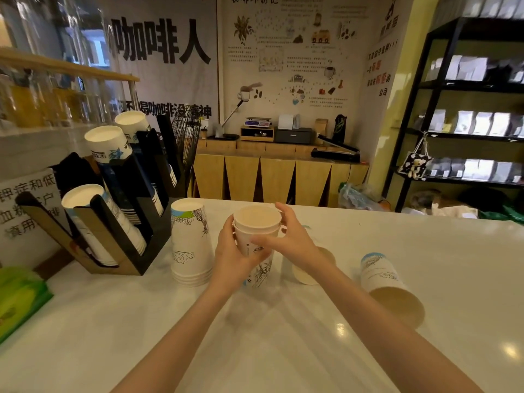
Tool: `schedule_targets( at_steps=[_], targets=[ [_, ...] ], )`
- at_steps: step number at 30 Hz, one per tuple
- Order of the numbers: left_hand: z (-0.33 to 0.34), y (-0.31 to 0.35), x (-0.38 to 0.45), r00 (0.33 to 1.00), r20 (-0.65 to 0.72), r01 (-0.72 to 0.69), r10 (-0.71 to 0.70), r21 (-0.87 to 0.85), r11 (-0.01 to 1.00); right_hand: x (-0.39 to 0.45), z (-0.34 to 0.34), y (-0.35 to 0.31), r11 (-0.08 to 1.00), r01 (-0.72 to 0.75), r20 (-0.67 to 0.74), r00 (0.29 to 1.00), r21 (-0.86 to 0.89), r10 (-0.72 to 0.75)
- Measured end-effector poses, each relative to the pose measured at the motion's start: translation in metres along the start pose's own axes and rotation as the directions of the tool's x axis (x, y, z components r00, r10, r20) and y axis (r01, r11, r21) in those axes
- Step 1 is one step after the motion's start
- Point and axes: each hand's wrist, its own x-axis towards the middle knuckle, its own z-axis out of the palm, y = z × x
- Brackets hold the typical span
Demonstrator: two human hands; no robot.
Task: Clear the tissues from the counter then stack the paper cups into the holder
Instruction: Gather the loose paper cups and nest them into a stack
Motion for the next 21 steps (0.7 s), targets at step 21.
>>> schedule_targets(
  at_steps=[21],
  targets=[
    [0.082,0.047,-0.032,0.812,0.328,-0.584,0.482,0.447,0.678,-0.104,-0.108,0.006,0.855,-0.031,-0.362,0.913,-0.517,-0.186]
  ],
)
